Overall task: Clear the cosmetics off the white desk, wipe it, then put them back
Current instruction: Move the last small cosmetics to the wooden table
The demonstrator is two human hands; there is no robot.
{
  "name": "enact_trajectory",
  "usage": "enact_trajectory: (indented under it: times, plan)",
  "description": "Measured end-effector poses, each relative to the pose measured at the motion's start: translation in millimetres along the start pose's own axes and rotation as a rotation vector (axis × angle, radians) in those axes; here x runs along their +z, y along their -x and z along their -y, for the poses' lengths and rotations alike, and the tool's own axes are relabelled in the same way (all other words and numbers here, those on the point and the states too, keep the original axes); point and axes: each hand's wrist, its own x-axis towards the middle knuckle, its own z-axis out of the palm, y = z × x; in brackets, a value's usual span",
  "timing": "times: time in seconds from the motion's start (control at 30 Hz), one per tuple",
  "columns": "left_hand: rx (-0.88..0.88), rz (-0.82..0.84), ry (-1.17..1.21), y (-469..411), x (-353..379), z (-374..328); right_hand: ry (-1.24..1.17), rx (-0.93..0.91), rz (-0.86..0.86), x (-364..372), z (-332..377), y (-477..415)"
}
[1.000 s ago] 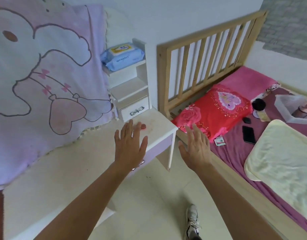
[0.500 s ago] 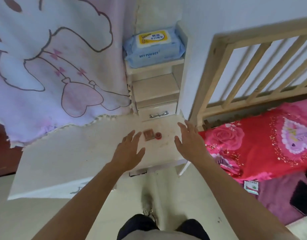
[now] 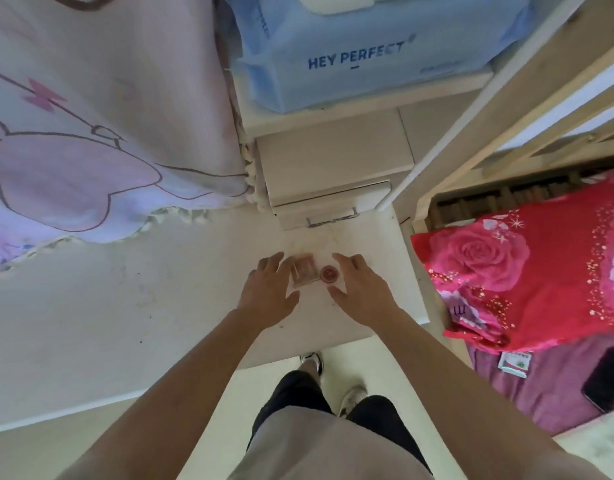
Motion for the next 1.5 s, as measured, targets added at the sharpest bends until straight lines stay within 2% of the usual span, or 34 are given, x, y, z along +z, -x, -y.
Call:
enact_trajectory:
  times: [0.1, 0.2, 0.4, 0.57, 0.8, 1.07, 1.17, 1.5]
  plan:
    - [0.084, 0.009, -0.026, -17.7, 7.1, 6.4, 0.062, -0.004, 0.069, 8.7, 0.6, -12.5]
    - [0.125, -0.061, 0.007, -25.8, 12.5, 7.6, 0.09, 0.015, 0.064, 11.0, -2.7, -17.7]
    - [0.057, -0.188, 0.068, -24.9, 4.2, 9.4, 0.062, 0.051, -0.014, -7.0, -5.6, -21.1]
    - [-0.057, -0.347, 0.068, -5.3, -20.2, 15.2, 0.038, 0.06, -0.146, -37.2, -2.9, -15.6]
    - [-0.251, -0.517, 0.065, 67.0, -57.0, -3.3, 0.057, -0.133, -0.228, -80.2, 14.7, 14.0]
    - [-0.53, -0.868, 0.211, 213.1, -38.3, -29.6, -0.034, -0.409, -0.227, -63.8, 61.7, 67.1]
    - [-0.664, -0.955, 0.229, 277.5, -23.8, -31.4, -0.086, -0.518, -0.19, -47.6, 95.0, 93.7]
    - [-0.885, -1.35, 0.169, 463.5, 14.8, 0.9, -0.091, -0.896, -0.149, 23.0, 241.8, 200.1]
